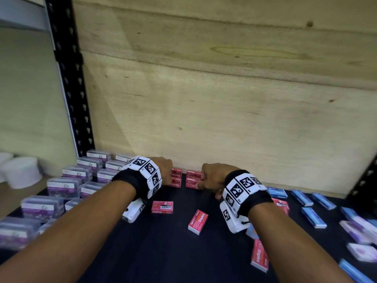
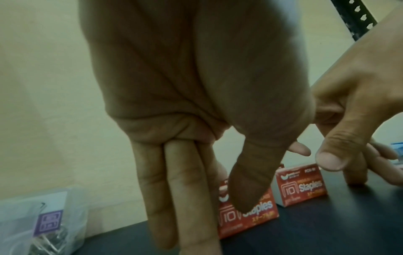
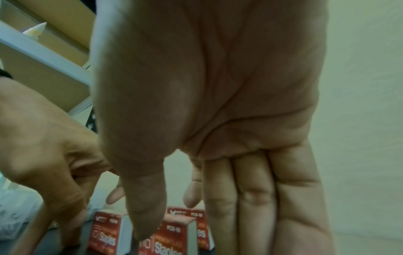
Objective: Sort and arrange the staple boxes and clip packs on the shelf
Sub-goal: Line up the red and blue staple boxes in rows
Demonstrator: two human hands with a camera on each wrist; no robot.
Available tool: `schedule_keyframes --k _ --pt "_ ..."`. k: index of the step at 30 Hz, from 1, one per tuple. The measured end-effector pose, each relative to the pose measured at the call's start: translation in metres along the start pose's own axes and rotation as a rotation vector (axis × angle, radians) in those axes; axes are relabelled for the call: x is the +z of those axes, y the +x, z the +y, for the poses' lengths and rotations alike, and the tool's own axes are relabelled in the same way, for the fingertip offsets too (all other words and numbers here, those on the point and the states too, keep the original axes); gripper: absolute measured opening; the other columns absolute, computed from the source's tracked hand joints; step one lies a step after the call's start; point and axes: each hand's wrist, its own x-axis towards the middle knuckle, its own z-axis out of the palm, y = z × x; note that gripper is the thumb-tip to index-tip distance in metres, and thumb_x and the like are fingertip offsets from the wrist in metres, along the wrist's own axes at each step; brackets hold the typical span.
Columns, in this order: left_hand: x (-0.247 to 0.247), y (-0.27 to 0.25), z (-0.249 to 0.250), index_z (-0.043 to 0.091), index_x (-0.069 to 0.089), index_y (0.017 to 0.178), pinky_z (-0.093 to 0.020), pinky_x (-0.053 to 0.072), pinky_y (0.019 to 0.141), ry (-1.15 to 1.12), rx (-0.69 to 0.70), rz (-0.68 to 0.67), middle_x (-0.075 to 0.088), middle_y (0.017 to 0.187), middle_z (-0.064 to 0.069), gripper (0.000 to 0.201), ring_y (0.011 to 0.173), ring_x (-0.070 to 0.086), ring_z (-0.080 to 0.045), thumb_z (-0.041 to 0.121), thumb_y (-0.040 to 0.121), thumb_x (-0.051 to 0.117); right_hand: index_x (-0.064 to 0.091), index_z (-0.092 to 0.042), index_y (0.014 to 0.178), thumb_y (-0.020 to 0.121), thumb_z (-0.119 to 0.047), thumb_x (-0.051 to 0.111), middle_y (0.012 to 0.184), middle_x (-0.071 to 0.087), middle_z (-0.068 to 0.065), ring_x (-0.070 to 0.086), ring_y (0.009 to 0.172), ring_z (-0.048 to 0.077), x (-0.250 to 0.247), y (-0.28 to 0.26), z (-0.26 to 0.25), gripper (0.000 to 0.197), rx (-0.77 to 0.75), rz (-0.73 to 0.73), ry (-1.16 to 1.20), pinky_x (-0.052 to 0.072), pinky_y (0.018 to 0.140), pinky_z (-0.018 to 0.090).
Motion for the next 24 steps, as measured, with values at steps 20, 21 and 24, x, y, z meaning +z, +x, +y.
schedule_keyframes --k 20,21,24 --pt "0.01 -0.046 -0.013 0.02 0.07 0.11 -0.018 0.043 0.062 0.049 0.114 -0.222 0.068 0.113 0.003 0.045 0.088 0.056 -0.008 0.034 0.07 0.085 0.065 -0.025 0.126 0.083 -0.013 0.076 0.108 0.062 -0.003 0.056 0.095 0.014 0.017 -0.042 -0.004 0.046 -0.217 -0.26 0.094 0.047 0.081 0.024" --pt "0.011 -0.045 -0.013 0.019 0.069 0.11 -0.017 0.042 0.061 0.052 0.118 -0.215 0.068 0.112 0.002 0.045 0.088 0.056 -0.008 0.034 0.07 0.085 0.066 -0.025 0.125 0.082 -0.013 0.077 0.111 0.063 -0.002 0.057 0.097 0.014 0.019 -0.041 -0.003 0.046 -0.223 -0.269 0.079 0.047 0.084 0.025" --pt "0.012 -0.04 -0.016 0.019 0.068 0.111 -0.019 0.044 0.065 0.018 0.131 -0.197 0.065 0.104 0.005 0.042 0.088 0.056 -0.009 0.031 0.073 0.084 0.068 -0.023 0.12 0.079 -0.017 0.081 0.109 0.065 -0.004 0.058 0.096 0.014 0.022 -0.039 -0.003 0.044 -0.231 -0.251 0.038 0.047 0.086 0.027"
